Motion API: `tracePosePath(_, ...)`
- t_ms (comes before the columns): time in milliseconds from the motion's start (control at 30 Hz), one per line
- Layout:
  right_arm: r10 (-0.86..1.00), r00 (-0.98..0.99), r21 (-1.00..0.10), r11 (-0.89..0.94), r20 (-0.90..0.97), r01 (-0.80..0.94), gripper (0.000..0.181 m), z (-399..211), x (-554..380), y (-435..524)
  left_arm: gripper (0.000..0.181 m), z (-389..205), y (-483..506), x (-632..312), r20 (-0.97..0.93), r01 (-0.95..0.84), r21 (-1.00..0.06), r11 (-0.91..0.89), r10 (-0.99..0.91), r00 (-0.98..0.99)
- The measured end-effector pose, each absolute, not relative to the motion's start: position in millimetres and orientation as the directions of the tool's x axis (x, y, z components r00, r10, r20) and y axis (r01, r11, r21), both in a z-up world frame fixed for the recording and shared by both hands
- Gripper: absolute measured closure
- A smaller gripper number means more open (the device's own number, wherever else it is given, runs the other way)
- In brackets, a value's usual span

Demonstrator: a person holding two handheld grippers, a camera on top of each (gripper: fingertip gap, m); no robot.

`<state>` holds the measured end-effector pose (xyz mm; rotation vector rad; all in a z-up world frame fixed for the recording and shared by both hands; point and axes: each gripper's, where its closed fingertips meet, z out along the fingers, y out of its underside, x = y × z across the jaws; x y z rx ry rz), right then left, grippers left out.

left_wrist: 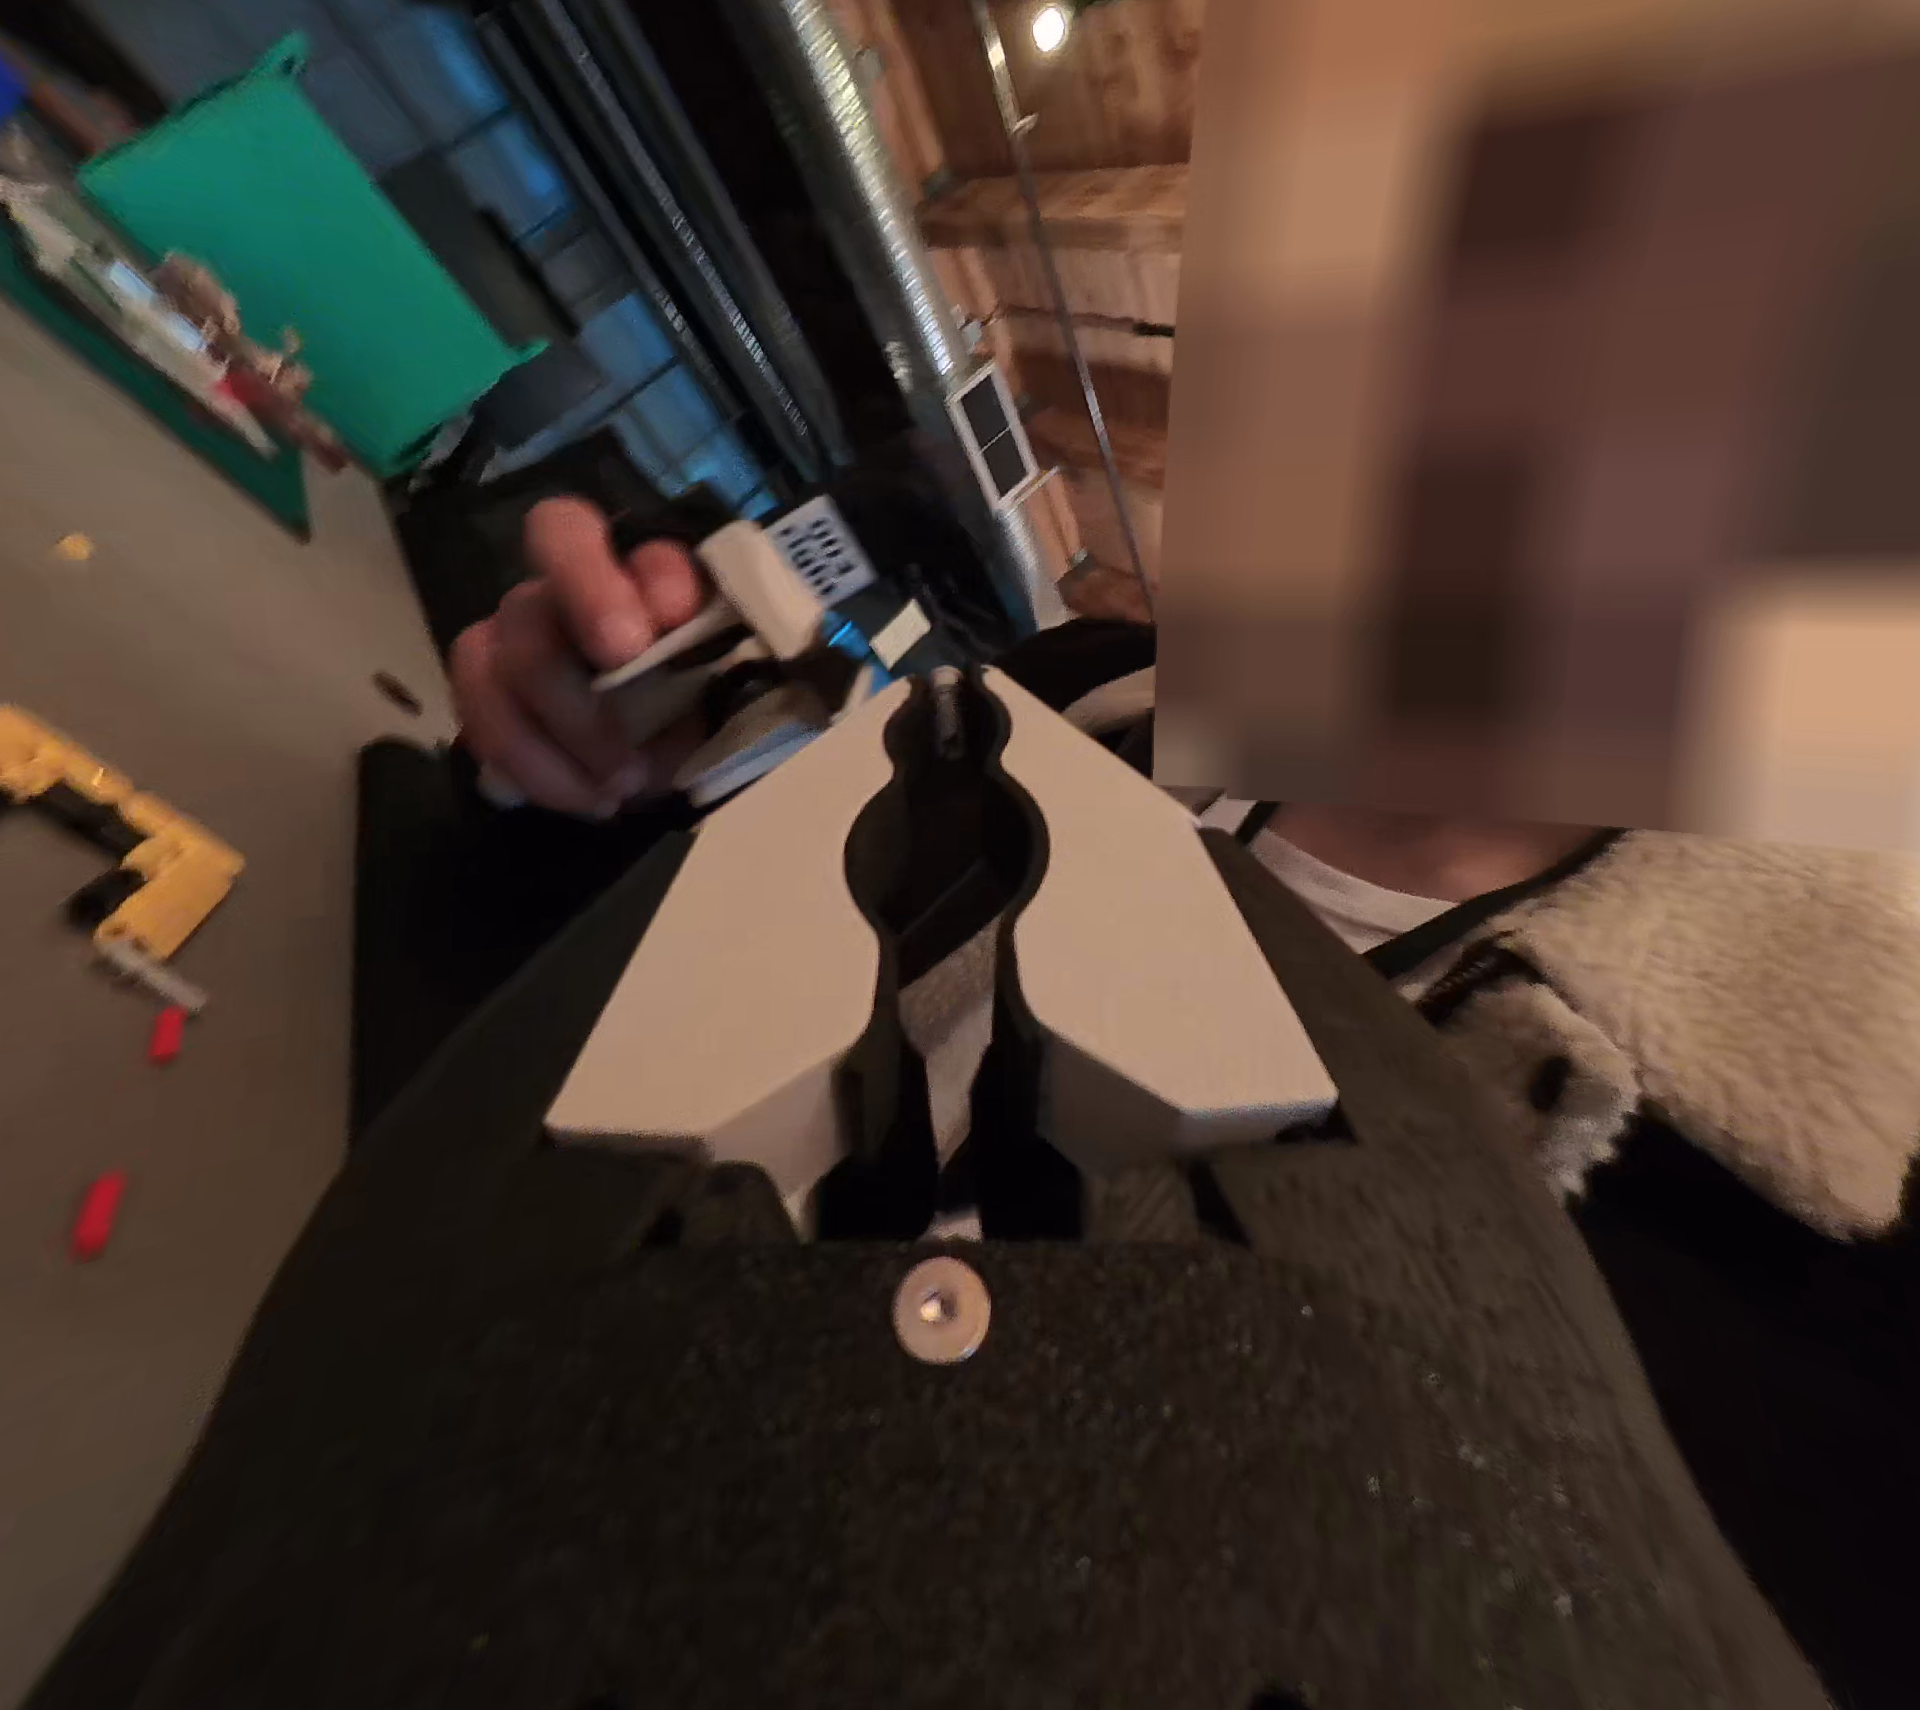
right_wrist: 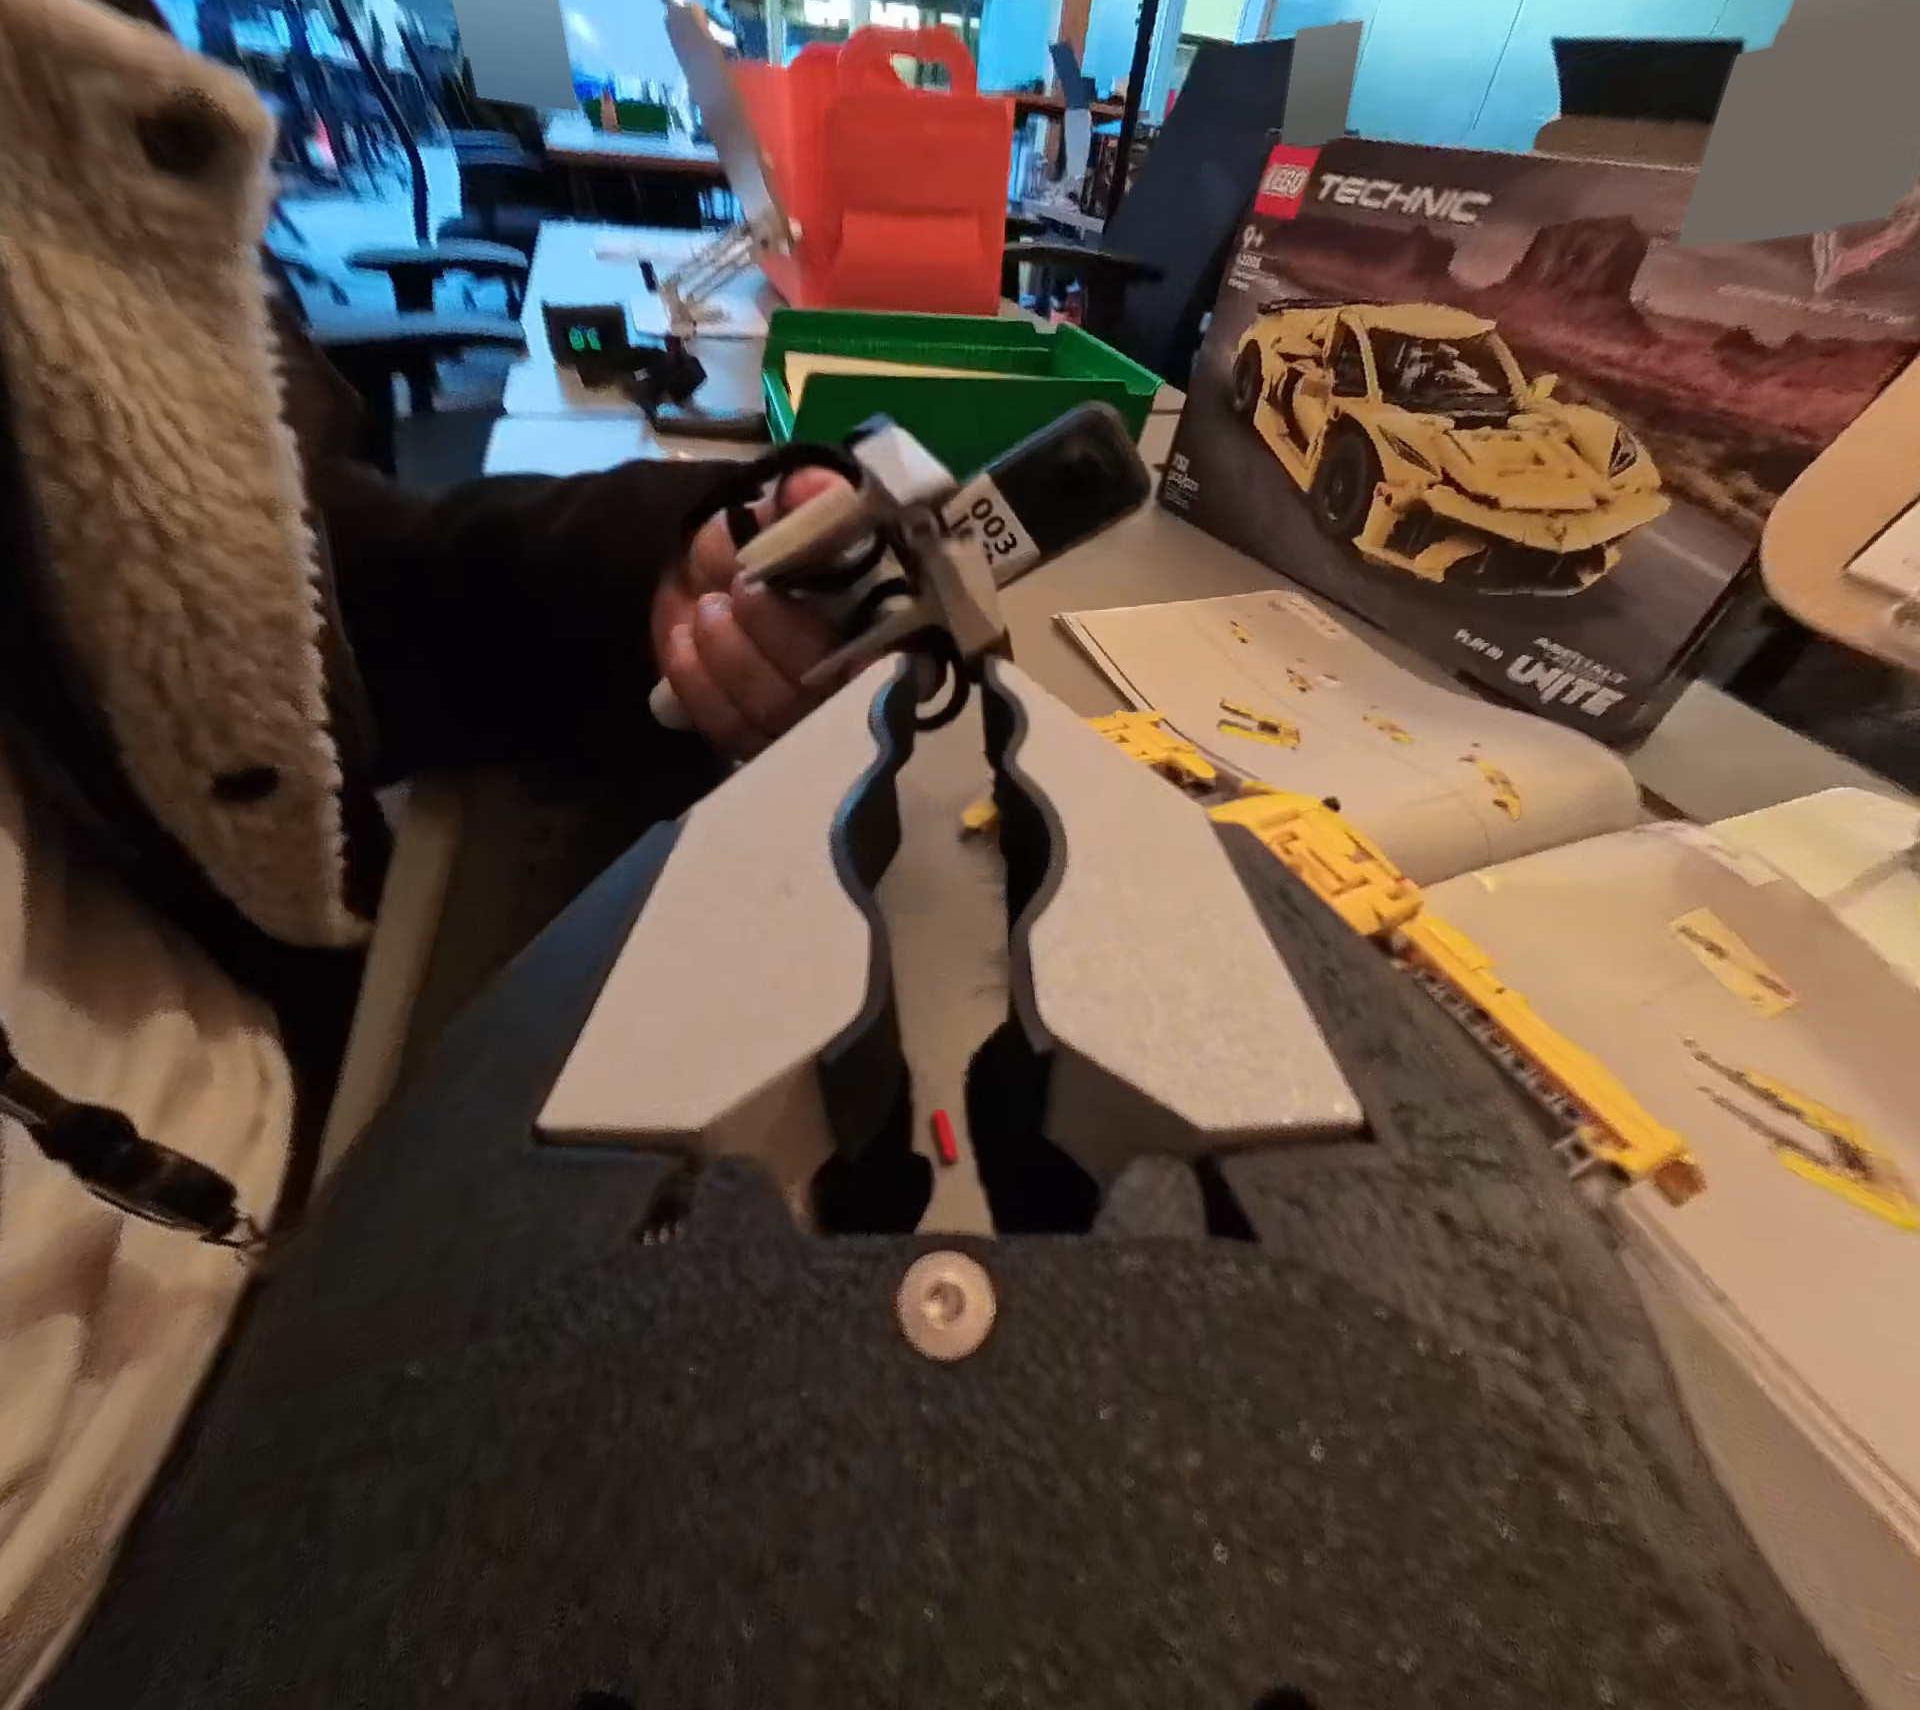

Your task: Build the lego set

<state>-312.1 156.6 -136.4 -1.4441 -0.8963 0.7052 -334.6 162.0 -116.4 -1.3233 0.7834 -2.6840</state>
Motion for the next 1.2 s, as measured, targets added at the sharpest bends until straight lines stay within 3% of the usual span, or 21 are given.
tracePosePath(133, 0.861, 0.507, -0.992, -0.096, -0.044, 0.077, 0.157, -162.7, -304.6, 163.9, 0.176, -98.1, 161.0, -348.0, 0.647, -0.104, -0.511, -0.853, -0.302, -0.7)
tracePosePath(333, 0.855, 0.515, -0.974, -0.167, -0.067, 0.15, 0.162, -196.9, -300.0, 172.9, 0.176, -99.7, 161.8, -347.1, 0.657, -0.118, -0.495, -0.861, -0.282, -0.699)
tracePosePath(433, 0.859, 0.507, -0.907, -0.27, -0.074, 0.324, 0.163, -234.0, -293.5, 170.1, 0.176, -102.3, 162.7, -346.7, 0.666, -0.117, -0.509, -0.853, -0.304, -0.681)
tracePosePath(567, 0.892, 0.451, -0.76, -0.311, -0.026, 0.571, 0.16, -278.8, -294.3, 162.0, 0.176, -106.6, 179.0, -361.2, 0.635, -0.022, -0.624, -0.781, -0.491, -0.596)
tracePosePath(733, 0.926, 0.377, -0.691, -0.246, 0.041, 0.68, 0.167, -294.8, -301.4, 163.5, 0.176, -67.3, 203.0, -407.7, 0.478, 0.22, -0.545, -0.809, -0.515, -0.711)
tracePosePath(900, 0.936, 0.347, -0.649, -0.227, 0.062, 0.727, 0.17, -304.7, -297.3, 162.3, 0.176, -64.5, 207.5, -411.4, 0.472, 0.235, -0.494, -0.837, -0.485, -0.736)
tracePosePath(1200, 0.933, 0.343, -0.654, -0.19, 0.112, 0.732, 0.177, -305.1, -296.3, 164.6, 0.176, -63.1, 205.7, -412.2, 0.467, 0.231, -0.494, -0.838, -0.48, -0.743)
